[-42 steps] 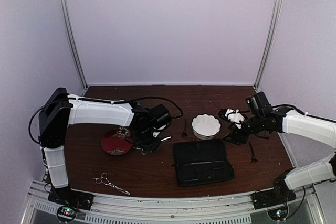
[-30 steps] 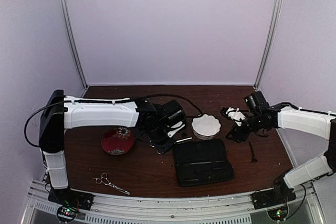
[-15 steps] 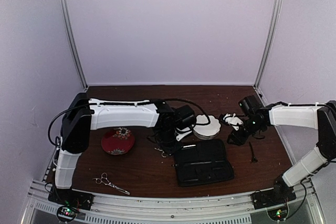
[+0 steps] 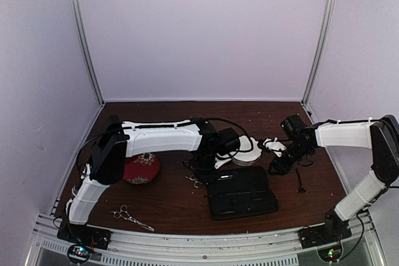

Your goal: Sort the hair-cutting tools

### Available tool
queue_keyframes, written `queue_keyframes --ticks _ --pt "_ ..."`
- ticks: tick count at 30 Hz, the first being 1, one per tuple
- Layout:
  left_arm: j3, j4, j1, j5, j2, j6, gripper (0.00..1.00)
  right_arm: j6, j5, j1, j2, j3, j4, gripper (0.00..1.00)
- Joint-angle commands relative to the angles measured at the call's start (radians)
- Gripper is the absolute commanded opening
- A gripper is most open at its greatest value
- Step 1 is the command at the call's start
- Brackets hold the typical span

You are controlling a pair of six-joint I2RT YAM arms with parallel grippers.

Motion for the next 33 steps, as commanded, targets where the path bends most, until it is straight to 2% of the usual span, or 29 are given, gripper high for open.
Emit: queue_keyframes --ticks 1,6,15,33 --pt "0.062 -0.048 0.001 -0.010 0.041 -0.015 0.00 -0.003 -0.027 -0.006 0.018 0.027 -0.033 0.40" --pt "0.101 -0.052 0.001 -0.018 0.073 -0.006 0.00 0.002 -0.033 -0.007 0.022 0.034 -0.044 0.36" --pt "0.194 -0.051 0.001 0.009 0.118 0.027 0.00 0.007 -0.051 -0.006 0.031 0.044 -0.062 0.35" --pt "0.278 0.054 0.001 0.167 0.158 0.049 0.00 0.033 -0.105 -0.006 0.047 0.061 -0.088 0.34"
